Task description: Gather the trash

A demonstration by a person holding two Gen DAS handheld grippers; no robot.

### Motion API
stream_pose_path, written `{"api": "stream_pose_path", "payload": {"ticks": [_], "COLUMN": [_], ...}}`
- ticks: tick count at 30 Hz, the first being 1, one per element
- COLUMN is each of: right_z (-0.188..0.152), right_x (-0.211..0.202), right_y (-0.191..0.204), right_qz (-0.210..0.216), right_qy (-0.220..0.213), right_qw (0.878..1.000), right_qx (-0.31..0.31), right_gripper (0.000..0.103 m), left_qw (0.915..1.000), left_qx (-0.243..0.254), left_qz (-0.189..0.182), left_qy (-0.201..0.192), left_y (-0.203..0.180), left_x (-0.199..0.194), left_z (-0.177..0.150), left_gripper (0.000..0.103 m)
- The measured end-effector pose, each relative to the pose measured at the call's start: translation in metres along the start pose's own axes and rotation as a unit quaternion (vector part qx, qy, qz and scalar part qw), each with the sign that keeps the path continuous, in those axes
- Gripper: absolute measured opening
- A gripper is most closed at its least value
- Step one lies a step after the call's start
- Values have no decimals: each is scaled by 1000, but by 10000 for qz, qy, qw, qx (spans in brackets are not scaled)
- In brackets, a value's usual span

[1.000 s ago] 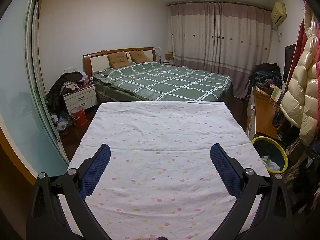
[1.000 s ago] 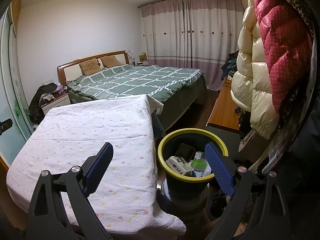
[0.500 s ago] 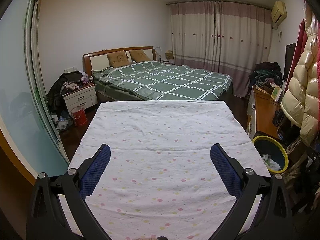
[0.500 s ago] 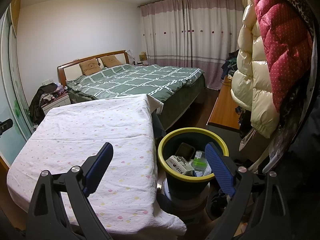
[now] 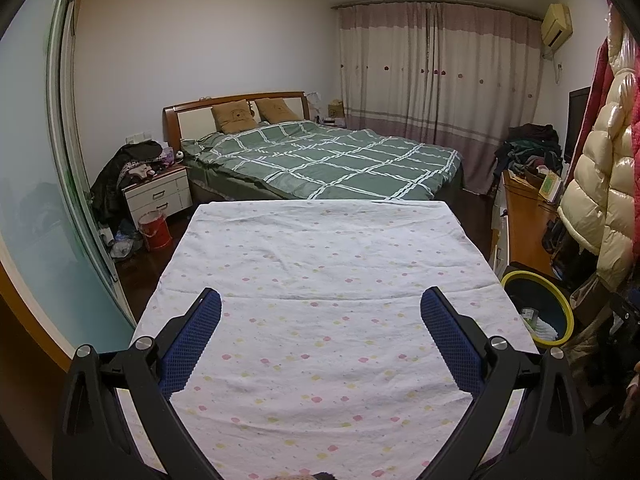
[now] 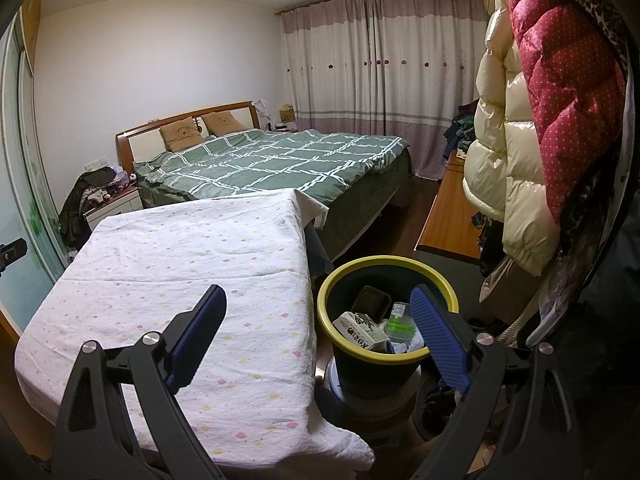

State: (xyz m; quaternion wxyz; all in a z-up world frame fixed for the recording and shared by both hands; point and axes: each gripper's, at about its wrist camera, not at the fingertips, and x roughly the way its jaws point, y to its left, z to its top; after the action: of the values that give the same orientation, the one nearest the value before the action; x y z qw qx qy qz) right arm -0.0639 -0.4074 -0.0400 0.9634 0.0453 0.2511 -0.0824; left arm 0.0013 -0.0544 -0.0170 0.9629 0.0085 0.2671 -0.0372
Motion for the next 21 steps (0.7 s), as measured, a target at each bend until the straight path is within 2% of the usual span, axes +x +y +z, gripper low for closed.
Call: {"api": "stream_pose_path", "payload": {"ticks": [21], "right_z": [-2], "right_x": [2], "right_y": [4], "right_qz": [15], "right_qy": [46], "right_qw": [10000], "right_qx": [4], "right_gripper": [89], "left_qw": [10000], "left_qx": [23], "left_qz": [14], "left_qy": [53], "left_y": [2], "left_x": [4], "left_z": [1], "left_gripper": [98]}}
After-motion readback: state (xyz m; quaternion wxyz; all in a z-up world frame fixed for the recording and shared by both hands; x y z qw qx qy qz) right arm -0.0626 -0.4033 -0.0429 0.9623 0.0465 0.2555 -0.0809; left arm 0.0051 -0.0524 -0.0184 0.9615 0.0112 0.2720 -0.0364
